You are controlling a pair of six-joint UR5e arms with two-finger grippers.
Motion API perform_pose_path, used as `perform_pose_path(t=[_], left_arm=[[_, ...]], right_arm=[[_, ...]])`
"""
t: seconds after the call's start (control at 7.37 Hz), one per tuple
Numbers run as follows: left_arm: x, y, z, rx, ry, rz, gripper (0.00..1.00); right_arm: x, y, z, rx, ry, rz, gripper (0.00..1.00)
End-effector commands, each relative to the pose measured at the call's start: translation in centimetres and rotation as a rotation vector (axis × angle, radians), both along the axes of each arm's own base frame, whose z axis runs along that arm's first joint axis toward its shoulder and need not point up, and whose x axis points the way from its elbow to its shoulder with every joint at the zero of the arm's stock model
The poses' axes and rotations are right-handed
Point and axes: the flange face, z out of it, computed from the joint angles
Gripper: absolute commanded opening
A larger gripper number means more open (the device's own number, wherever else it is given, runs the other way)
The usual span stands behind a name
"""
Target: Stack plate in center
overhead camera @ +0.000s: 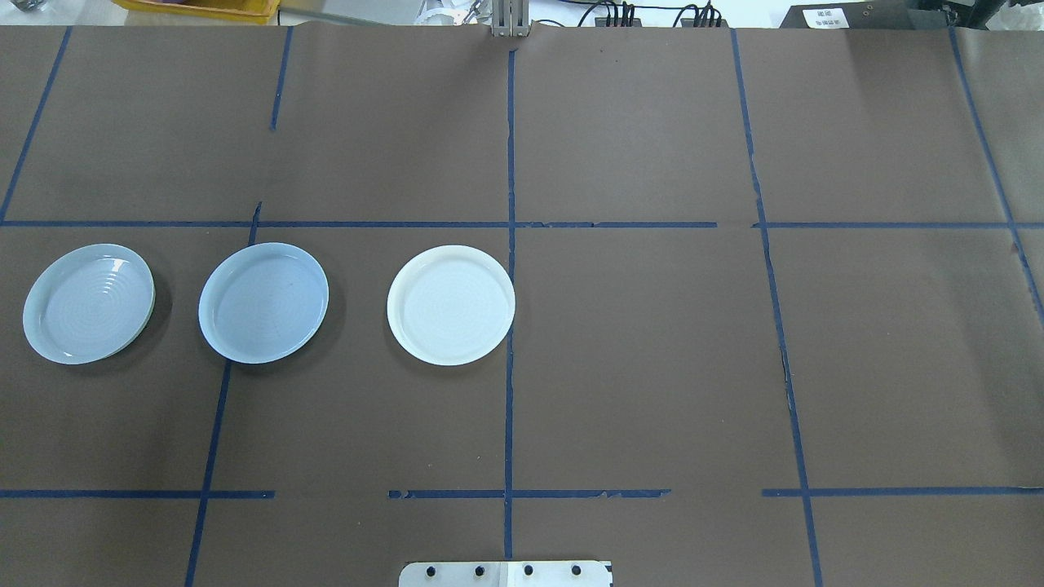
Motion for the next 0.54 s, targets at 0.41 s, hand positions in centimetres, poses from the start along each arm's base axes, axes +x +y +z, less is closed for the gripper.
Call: perform_pose_path(t=[0.41], left_arm=[[0.3,-1.7,-2.9,0.068,0.002,0.004,1.00]], right_arm=[[0.0,0.0,0.0,0.000,0.001,0.000,1.00]])
